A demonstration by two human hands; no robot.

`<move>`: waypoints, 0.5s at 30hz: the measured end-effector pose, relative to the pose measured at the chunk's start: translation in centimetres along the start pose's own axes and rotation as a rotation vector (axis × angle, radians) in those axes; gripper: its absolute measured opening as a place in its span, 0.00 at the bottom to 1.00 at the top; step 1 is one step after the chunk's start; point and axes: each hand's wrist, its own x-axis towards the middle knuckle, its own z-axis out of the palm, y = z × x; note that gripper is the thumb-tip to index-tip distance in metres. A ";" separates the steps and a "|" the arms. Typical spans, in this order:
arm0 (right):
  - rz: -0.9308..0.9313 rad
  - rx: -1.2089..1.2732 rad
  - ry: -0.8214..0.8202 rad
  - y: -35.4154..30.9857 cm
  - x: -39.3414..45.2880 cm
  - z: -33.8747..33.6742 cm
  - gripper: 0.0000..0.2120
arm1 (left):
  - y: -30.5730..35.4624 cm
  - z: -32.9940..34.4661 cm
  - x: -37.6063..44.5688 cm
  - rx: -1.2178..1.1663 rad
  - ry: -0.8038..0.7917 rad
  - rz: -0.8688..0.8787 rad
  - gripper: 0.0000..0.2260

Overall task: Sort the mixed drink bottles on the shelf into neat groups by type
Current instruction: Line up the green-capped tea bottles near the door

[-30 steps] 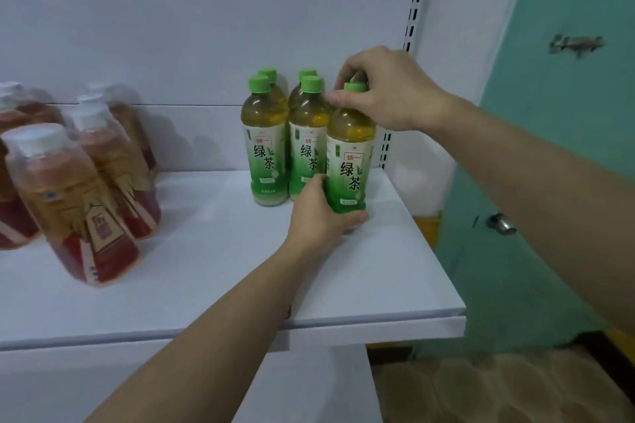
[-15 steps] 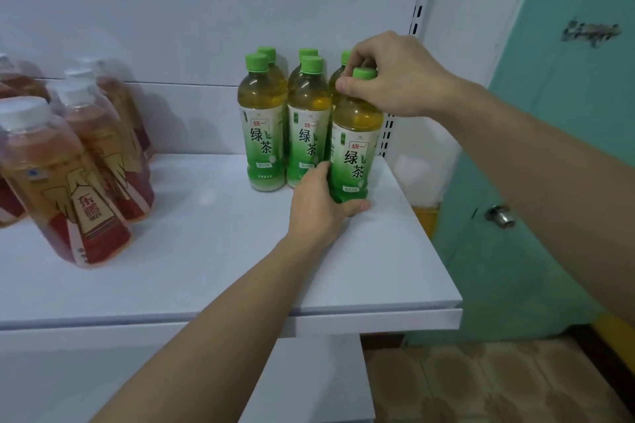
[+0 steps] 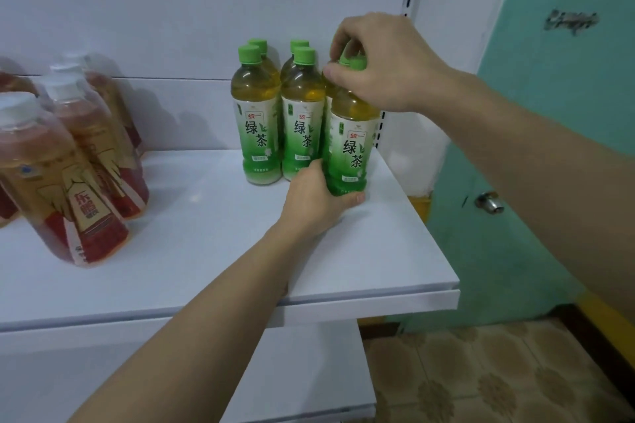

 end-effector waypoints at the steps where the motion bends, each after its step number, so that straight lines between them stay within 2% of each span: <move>1: -0.028 -0.025 0.019 -0.8 -0.1 -0.3 0.14 | 0.0 -1.1 -0.3 0.037 -0.071 -0.002 0.32; 4: -0.101 -0.057 0.062 -4.1 0.0 -0.3 0.14 | -0.7 -5.6 -2.3 0.161 -0.223 -0.007 0.28; 6: -0.153 0.029 0.049 -7.2 0.3 0.5 0.14 | -1.7 -9.3 -4.6 0.219 -0.218 -0.004 0.25; 9: -0.247 0.232 0.090 -12.7 0.1 2.7 0.10 | -4.1 -15.1 -9.3 0.228 -0.154 0.015 0.19; 12: -0.274 0.499 0.185 -18.5 -1.3 5.5 0.06 | -7.7 -20.4 -14.6 0.198 -0.017 -0.013 0.12; 15: -0.258 0.718 0.143 -24.5 -2.7 8.9 0.06 | -11.9 -24.9 -19.0 0.162 0.112 -0.084 0.05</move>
